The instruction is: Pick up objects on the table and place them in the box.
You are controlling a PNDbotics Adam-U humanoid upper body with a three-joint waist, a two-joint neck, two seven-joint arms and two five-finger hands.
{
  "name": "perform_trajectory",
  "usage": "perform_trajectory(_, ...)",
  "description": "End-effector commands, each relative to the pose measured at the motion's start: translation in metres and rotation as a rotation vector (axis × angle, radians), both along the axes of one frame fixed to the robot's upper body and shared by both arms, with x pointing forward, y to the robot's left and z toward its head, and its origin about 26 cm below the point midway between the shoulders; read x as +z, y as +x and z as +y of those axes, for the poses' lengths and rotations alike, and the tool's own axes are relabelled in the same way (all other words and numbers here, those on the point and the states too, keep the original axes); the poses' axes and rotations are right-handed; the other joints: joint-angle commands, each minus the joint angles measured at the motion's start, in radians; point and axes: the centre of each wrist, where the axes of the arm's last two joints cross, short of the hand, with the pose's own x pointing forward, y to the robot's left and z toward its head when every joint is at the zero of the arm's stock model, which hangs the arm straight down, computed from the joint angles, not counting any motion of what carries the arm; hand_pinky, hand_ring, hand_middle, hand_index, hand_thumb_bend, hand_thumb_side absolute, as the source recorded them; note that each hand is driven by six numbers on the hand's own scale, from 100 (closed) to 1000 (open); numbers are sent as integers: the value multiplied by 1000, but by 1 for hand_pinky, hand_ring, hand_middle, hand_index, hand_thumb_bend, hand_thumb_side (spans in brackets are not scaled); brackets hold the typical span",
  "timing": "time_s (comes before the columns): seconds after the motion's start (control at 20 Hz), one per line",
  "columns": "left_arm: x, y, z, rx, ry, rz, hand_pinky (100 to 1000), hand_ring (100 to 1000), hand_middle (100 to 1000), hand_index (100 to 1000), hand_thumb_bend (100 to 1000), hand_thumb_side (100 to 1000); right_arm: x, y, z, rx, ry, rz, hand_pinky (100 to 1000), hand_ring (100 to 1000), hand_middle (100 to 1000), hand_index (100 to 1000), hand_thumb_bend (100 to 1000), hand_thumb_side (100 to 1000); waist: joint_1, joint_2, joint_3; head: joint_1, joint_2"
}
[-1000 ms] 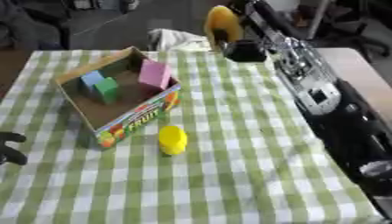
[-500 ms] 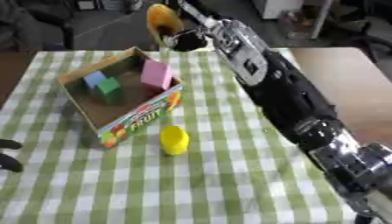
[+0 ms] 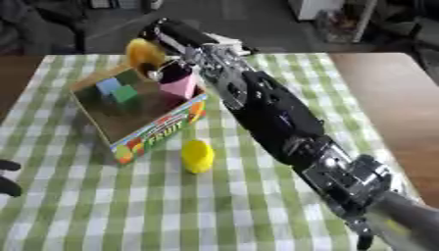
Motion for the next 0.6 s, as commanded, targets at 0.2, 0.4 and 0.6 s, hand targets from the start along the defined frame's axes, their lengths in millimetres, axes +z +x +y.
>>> perform_trajectory(0.2, 7, 1, -1, -9, -1, -24, 586, 523, 651, 702, 100, 648, 13, 0, 8, -26, -77, -114, 788, 867, 792, 927, 401, 498, 3, -8, -1, -5, 5)
perform_trajectory(0.4, 7, 1, -1, -7, -1, -24, 586, 523, 651, 702, 100, 648, 14, -2, 9, -56, -118, -156, 819, 913, 891, 961, 435, 556, 3, -7, -7, -4, 5)
perform_trajectory(0.6, 7, 1, 0, 1, -2, -26, 586, 523, 651, 702, 100, 649, 21, -8, 8, -50, -143, -213, 830, 931, 911, 963, 395, 510, 3, -5, -18, 3, 5)
